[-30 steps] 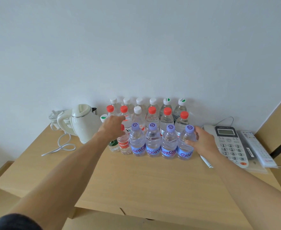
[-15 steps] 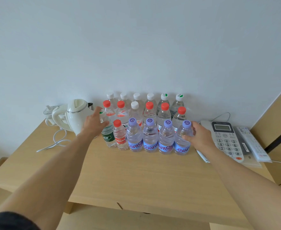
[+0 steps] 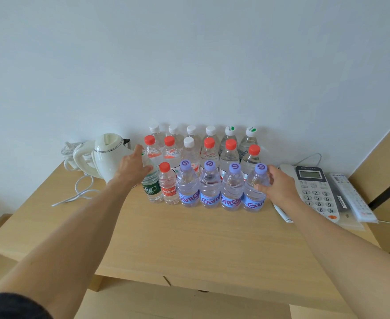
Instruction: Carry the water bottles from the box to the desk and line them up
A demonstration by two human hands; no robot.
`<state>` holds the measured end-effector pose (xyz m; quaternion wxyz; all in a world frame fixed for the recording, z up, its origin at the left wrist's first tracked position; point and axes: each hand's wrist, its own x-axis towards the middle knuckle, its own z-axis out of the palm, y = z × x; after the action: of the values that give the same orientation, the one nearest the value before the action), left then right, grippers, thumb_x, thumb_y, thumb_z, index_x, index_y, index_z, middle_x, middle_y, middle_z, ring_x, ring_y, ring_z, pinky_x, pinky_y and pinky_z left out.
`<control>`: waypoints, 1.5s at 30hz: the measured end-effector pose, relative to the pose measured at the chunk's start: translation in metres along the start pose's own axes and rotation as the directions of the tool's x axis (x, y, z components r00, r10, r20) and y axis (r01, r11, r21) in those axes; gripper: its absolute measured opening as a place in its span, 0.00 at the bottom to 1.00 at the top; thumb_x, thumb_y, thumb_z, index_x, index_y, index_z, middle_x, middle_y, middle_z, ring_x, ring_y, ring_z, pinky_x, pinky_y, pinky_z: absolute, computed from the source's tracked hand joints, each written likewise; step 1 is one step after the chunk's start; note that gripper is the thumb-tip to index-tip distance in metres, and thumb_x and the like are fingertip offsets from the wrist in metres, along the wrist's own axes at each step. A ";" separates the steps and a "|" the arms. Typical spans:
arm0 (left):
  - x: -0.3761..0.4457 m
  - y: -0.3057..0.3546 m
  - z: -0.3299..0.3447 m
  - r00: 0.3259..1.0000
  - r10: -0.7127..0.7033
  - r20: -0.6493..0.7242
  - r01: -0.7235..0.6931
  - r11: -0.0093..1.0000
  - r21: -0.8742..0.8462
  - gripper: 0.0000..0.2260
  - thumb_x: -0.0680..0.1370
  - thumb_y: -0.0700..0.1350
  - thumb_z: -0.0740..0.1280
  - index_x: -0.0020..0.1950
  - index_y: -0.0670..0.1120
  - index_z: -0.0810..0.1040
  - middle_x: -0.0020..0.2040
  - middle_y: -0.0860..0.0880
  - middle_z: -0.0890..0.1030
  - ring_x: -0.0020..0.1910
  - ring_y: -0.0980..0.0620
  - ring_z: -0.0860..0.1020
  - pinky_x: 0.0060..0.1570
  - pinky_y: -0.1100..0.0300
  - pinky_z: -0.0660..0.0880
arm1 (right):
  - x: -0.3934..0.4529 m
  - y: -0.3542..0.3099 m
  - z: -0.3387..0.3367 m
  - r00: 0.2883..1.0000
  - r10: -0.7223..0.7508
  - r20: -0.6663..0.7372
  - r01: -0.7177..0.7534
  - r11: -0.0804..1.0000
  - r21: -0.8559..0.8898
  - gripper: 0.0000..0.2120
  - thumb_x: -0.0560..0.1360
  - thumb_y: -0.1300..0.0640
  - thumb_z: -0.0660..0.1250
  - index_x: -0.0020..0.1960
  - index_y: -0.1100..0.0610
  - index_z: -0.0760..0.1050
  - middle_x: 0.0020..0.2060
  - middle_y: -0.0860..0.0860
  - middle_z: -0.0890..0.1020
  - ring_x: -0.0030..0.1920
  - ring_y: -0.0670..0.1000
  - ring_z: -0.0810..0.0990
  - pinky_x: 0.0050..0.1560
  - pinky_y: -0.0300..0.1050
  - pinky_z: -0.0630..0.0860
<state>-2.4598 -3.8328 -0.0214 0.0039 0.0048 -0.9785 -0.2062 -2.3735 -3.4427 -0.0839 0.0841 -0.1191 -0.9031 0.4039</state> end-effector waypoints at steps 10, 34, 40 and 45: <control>-0.003 0.008 -0.004 0.999 -0.013 0.035 0.012 1.000 0.026 0.20 0.81 0.44 0.67 0.67 0.42 0.62 0.52 0.35 0.79 0.47 0.35 0.81 0.49 0.41 0.79 | 0.000 0.000 0.001 1.000 0.002 -0.010 -0.002 1.000 -0.006 0.23 0.70 0.59 0.78 0.63 0.55 0.77 0.47 0.49 0.78 0.49 0.50 0.74 0.48 0.43 0.67; -0.010 0.047 0.006 0.815 0.506 -0.283 -0.434 0.856 0.282 0.22 0.73 0.51 0.77 0.64 0.47 0.79 0.60 0.48 0.80 0.64 0.42 0.73 0.65 0.48 0.64 | -0.001 -0.001 0.006 0.998 -0.021 -0.054 0.018 0.998 -0.056 0.20 0.70 0.59 0.77 0.60 0.56 0.76 0.45 0.47 0.77 0.50 0.54 0.77 0.48 0.43 0.68; -0.016 0.075 0.021 0.798 0.587 -0.138 -0.529 0.791 0.308 0.20 0.74 0.55 0.74 0.64 0.49 0.81 0.59 0.50 0.81 0.64 0.45 0.73 0.63 0.52 0.63 | 0.000 -0.002 0.009 0.997 -0.008 -0.078 0.003 0.998 -0.064 0.19 0.70 0.59 0.77 0.58 0.56 0.76 0.44 0.47 0.77 0.52 0.58 0.77 0.48 0.46 0.70; -0.018 0.076 0.031 0.843 0.537 -0.031 -0.493 0.793 0.359 0.19 0.76 0.56 0.72 0.65 0.52 0.80 0.59 0.53 0.81 0.64 0.48 0.72 0.62 0.55 0.62 | -0.001 -0.002 0.008 0.997 -0.007 -0.073 0.002 0.998 -0.068 0.21 0.70 0.58 0.77 0.60 0.57 0.75 0.46 0.47 0.77 0.53 0.58 0.78 0.49 0.45 0.70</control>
<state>-2.4425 -3.7503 -0.0194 0.1234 -0.2480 -0.9605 -0.0263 -2.3746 -3.4497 -0.0874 0.1139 -0.1346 -0.9128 0.3683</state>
